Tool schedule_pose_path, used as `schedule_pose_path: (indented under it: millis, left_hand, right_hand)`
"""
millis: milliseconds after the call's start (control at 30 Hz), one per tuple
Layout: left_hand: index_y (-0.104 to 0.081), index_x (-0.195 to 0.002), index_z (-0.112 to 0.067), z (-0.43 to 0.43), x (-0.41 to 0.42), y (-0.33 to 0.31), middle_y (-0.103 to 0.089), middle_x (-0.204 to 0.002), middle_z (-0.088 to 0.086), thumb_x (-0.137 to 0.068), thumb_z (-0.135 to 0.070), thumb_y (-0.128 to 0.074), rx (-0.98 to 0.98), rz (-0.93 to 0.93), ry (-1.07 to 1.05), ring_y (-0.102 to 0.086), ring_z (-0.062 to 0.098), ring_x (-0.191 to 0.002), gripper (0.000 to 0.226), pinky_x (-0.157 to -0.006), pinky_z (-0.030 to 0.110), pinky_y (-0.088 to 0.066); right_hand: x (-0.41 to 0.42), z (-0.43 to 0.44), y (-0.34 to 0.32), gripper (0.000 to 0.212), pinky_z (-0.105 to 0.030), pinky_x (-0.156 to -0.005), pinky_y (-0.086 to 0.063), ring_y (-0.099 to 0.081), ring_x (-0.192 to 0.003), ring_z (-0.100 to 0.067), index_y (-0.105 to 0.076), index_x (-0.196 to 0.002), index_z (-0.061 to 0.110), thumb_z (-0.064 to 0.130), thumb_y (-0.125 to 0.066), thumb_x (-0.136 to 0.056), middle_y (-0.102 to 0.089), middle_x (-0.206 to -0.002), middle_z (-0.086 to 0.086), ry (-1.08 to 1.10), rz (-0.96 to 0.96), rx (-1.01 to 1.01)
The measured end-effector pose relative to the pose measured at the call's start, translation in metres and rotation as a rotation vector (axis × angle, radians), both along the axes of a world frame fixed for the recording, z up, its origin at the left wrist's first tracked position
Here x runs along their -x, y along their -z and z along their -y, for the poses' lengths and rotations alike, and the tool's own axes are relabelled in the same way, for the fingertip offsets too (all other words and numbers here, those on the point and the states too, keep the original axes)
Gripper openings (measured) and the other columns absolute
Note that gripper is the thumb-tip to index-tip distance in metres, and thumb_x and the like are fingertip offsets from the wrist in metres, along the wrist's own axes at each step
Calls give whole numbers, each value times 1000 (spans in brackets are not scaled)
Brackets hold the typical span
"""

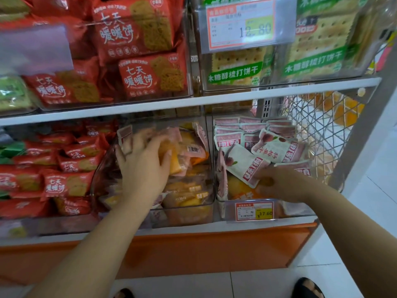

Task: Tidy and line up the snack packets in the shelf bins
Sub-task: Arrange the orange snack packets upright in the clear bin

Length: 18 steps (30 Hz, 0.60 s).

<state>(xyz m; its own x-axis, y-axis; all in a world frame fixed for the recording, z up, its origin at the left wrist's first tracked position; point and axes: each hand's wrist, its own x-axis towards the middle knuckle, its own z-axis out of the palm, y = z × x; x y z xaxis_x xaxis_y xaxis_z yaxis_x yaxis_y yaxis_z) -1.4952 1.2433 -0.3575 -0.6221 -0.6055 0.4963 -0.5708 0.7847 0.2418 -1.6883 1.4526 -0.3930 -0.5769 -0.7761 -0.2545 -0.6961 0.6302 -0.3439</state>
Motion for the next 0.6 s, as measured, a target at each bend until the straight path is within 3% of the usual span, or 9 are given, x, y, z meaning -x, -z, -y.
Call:
schedule_pose_path:
  millis: [100,233,333,467,600]
  left_hand:
    - [-64,-117,-29,-13,7,-5,-52,-131,2,-87,-33,-55,107,95,188,-39,30,-125,32,-107,61,-24]
    - [-44,-135,-40,-27,21,0,-35,-145,-11,-95,-50,-35,77,310,366,-22,16,-137,42,-115,45,-1]
    - [-42,-137,-38,-19,23,10,-44,-140,-10,-92,-57,-21,160,338,412,-36,14,-132,53,-114,40,0]
    - [-50,-131,-34,-3,25,14,-52,-133,-7,-94,-53,-25,224,365,430,-30,14,-126,48,-111,40,-9]
    - [-50,-133,-34,4,31,12,-51,-136,-7,-93,-55,-19,223,382,438,-26,16,-127,54,-112,43,-17]
  right_hand:
    - [8,5,3,41,-27,-92,-42,-50,-107,-14,-53,-127,33,29,-59,-86,-50,-131,3,-49,3,14]
    - [11,10,4,51,-30,-102,-39,-45,-125,-19,-44,-136,33,20,-56,-88,-38,-147,6,-98,4,75]
    - [16,13,5,58,-33,-105,-37,-40,-131,-22,-33,-144,30,17,-52,-91,-31,-151,1,-116,-17,79]
    - [18,23,7,63,-34,-88,-49,-53,-114,-23,-26,-143,33,21,-56,-90,-44,-142,-2,-90,10,108]
    - [19,29,6,51,-28,-69,-48,-55,-83,-17,-38,-128,30,22,-63,-84,-60,-109,-2,-46,-57,197]
